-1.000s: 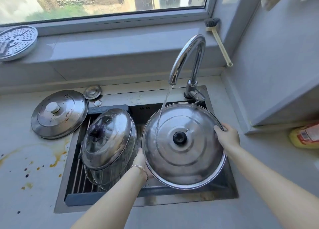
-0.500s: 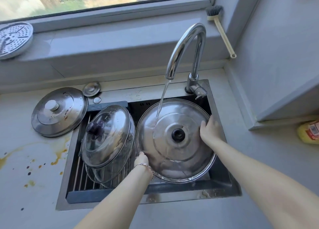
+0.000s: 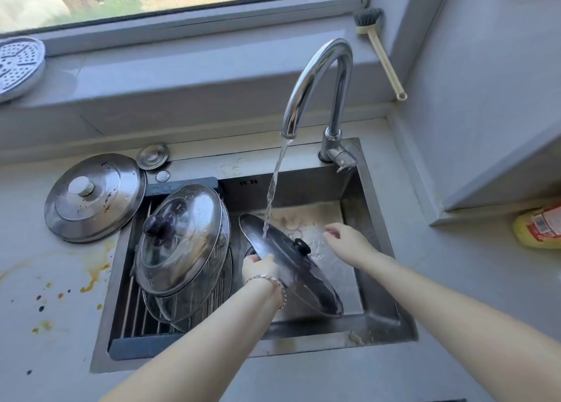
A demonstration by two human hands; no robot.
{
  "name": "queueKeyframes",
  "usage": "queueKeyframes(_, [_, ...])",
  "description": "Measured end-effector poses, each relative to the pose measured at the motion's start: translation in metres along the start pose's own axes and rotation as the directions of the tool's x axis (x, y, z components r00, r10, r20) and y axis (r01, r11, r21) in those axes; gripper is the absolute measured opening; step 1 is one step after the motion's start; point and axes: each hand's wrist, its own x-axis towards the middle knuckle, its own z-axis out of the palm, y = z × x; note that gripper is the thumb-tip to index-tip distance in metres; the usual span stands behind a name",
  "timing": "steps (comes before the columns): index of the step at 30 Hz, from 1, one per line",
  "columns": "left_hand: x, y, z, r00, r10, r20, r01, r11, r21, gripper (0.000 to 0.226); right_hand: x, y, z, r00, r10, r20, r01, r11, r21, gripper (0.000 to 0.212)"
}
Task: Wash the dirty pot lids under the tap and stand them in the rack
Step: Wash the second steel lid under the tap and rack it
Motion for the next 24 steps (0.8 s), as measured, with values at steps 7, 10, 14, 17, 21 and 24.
queueKeyframes(7, [-0.043,0.036,0.013,0.959,0.027,0.283,0.011,0.991,-0.132,0.012,-0.069,-0.037,-0.015,0.954,-0.176,0.244,0.248,0.921,-0.302,0.061])
queueKeyframes(10, [-0.054,0.045,0.017,0.907,0.154,0.393,-0.11,0.985,-0.133,0.013,-0.071,-0.034,-0.02,0.948,-0.296,-0.119,0.21,0.86,-0.464,0.038])
queueKeyframes(14, [-0.045,0.032,0.01,0.905,0.063,0.42,-0.062,0.998,-0.016,0.02,-0.069,-0.022,-0.036,0.916,-0.199,-0.348,0.087,0.946,-0.312,0.02])
queueKeyframes(17, [-0.021,0.001,-0.011,0.95,-0.134,0.281,0.086,0.98,0.177,0.019,-0.068,-0.008,-0.039,0.9,-0.009,-0.436,-0.008,0.999,-0.035,0.019])
queueKeyframes(21, [-0.002,-0.026,-0.038,0.949,-0.238,0.205,0.194,0.958,0.212,0.042,-0.061,0.013,-0.032,0.892,0.224,-0.393,-0.084,0.936,0.342,0.024])
queueKeyframes(24, [0.021,-0.038,-0.05,0.943,-0.284,0.173,0.279,0.959,0.052,0.054,-0.058,0.031,-0.02,0.876,0.391,-0.283,-0.162,0.791,0.59,0.027])
